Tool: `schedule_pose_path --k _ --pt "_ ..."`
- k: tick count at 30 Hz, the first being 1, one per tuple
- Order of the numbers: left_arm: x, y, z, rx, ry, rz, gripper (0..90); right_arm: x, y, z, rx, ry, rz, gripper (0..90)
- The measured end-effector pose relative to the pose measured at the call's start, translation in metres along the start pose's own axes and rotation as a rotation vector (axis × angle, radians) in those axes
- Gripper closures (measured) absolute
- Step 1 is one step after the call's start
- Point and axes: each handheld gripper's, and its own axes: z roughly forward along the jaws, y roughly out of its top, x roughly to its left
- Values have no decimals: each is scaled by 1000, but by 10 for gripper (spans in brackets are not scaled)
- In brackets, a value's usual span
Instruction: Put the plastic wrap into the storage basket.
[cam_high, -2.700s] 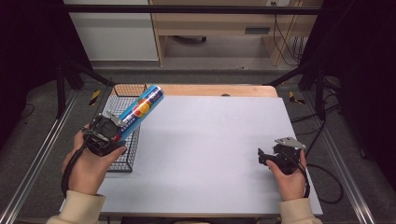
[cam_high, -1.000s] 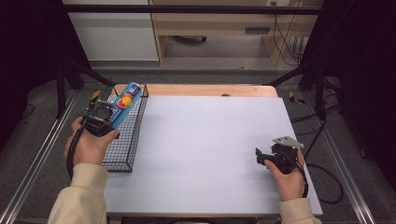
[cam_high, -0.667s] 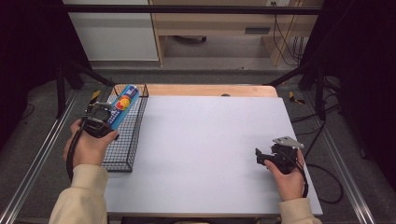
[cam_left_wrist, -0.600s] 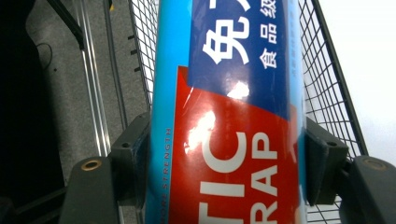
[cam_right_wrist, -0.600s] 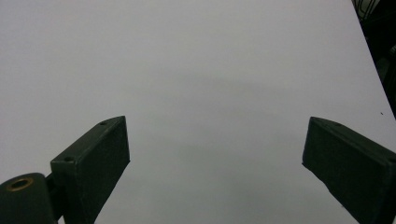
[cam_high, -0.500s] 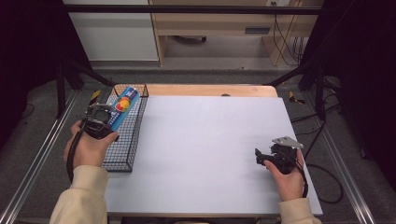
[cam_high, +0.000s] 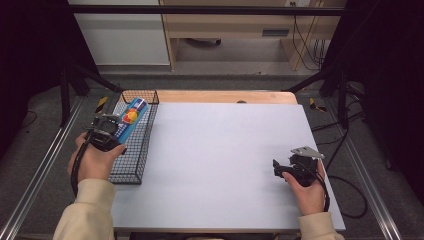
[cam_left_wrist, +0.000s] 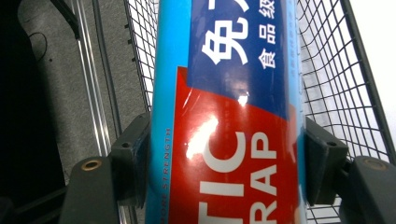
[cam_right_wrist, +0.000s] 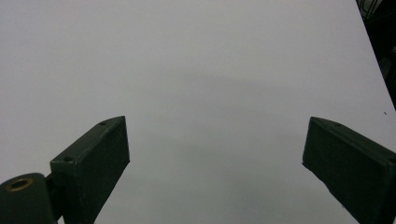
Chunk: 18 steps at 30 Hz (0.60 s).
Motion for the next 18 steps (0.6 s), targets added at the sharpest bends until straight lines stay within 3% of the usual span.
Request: schedule_pose_path --k 18 --pt "-3 1 14 63 23 13 317 1 0 1 7 7 -1 74"
